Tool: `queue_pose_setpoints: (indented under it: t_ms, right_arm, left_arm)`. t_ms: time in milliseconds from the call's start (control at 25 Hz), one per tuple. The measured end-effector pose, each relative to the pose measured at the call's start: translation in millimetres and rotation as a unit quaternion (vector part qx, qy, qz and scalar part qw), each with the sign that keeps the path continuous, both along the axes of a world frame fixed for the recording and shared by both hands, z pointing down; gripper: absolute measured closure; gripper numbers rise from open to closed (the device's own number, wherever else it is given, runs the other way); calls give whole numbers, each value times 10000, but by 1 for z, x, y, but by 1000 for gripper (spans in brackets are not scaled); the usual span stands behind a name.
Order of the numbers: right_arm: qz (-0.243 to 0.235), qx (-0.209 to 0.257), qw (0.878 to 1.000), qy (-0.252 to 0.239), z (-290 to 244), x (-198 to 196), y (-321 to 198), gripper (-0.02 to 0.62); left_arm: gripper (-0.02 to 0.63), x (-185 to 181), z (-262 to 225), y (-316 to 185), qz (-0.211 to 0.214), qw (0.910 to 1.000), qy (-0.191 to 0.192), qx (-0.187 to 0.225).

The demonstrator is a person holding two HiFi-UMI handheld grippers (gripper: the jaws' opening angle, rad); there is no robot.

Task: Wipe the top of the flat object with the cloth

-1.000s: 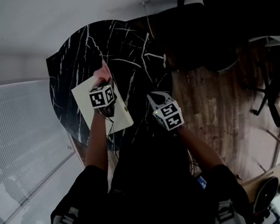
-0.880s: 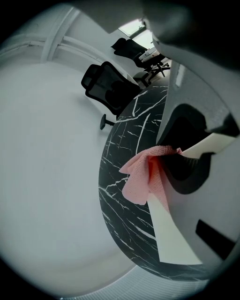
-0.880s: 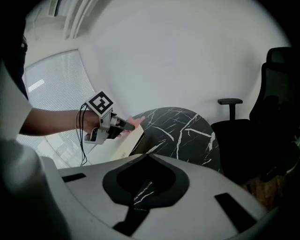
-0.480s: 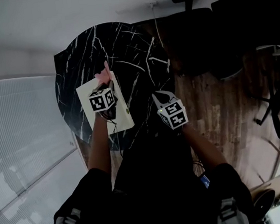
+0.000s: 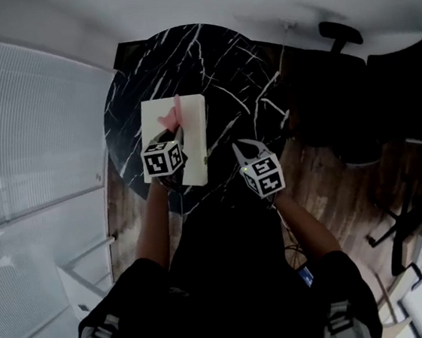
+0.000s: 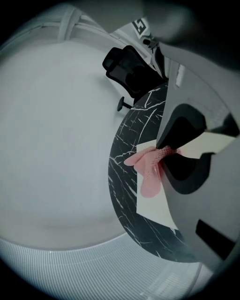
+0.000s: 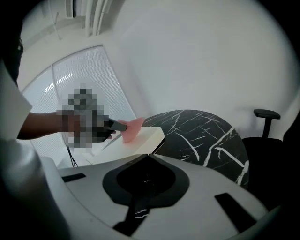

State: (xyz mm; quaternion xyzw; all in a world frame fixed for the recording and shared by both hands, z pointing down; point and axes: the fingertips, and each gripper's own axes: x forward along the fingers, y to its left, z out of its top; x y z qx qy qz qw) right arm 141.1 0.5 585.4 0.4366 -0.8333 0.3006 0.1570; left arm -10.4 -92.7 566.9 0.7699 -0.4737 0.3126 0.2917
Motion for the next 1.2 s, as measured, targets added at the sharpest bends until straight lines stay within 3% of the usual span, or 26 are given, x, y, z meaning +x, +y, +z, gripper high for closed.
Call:
queue_pose_setpoints:
  t_ms: [360,640,1000,1200]
  right_arm:
    - [-884,211,9958,-75,-15,-61,-14,600]
    - [-1197,474,9916,-123,-33,-103,-15,600]
    - [-1106,830,9904,-37,-61,-136,3,600]
    - [-607,1345,9890,68,-97,-141,7,600]
  left_arm:
    - [586,-58,-30,64,-745,9967,173,286]
    - [586,-90,-37,96,-1228,9912,280,417]
    - [586,-91,-55,114,-1059,9900,576,737]
    - [586,-84,-74,121,-660,9886,820,1076]
